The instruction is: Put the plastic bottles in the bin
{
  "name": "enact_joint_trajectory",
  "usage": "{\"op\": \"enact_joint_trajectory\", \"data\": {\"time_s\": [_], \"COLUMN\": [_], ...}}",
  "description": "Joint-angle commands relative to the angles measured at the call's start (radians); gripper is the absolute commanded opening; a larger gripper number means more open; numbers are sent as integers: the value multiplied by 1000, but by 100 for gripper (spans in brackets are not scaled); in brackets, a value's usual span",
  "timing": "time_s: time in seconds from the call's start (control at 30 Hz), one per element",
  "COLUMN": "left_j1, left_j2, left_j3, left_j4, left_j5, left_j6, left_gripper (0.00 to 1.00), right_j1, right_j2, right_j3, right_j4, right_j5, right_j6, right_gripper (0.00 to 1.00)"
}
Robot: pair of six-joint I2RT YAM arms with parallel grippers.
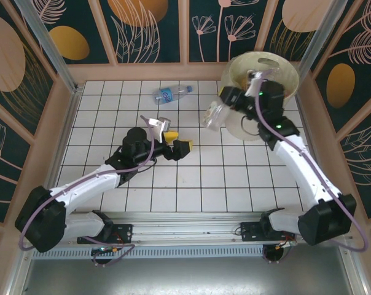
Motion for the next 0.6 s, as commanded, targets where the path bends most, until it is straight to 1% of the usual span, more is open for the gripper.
{"op": "enact_joint_trajectory", "data": {"time_s": [0.0, 0.13, 0.23, 0.43, 0.57], "left_j1": [1, 1, 1, 1, 2], "left_j2": [-50, -83, -94, -99, -99], "left_j3": [19, 10, -5, -11, 9], "left_j4": [-126, -158, -153, -156, -214], "left_j5": [-13, -43, -68, -104, -179], "left_j6": [103, 106, 92, 76, 99], "left_gripper": [99, 99, 99, 99, 99], "right_j1": [-67, -173, -228, -281, -292], "right_j2": [-37, -10, 40, 180, 289], "right_j3": [108, 206, 289, 451, 543], "right_j4": [-44, -28, -31, -74, -115], "right_j5": [-4, -31, -35, 2, 36], "right_j6": [-78, -89, -101, -153, -206], "right_gripper": [39, 40, 40, 41, 41]}}
